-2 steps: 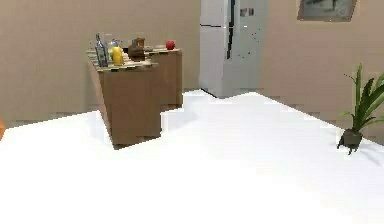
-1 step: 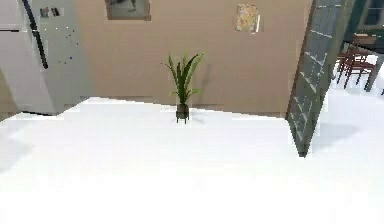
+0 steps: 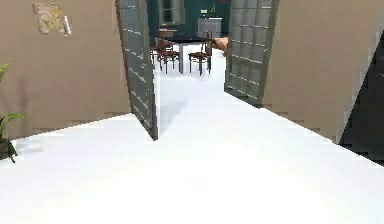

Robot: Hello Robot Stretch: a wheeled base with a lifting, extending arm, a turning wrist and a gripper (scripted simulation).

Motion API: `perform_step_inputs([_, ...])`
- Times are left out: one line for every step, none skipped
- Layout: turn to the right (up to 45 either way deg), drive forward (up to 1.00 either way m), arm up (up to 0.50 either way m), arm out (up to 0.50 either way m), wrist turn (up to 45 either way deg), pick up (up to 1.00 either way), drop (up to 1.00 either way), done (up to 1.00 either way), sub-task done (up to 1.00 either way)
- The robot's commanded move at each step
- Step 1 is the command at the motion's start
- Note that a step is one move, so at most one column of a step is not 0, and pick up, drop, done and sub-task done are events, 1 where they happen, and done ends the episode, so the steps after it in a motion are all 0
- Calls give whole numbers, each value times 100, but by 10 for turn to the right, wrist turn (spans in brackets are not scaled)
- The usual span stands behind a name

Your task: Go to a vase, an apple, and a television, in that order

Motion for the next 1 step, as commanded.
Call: perform_step_inputs([30, 0, 0, 0, 0, 0, 0, 0, 0])
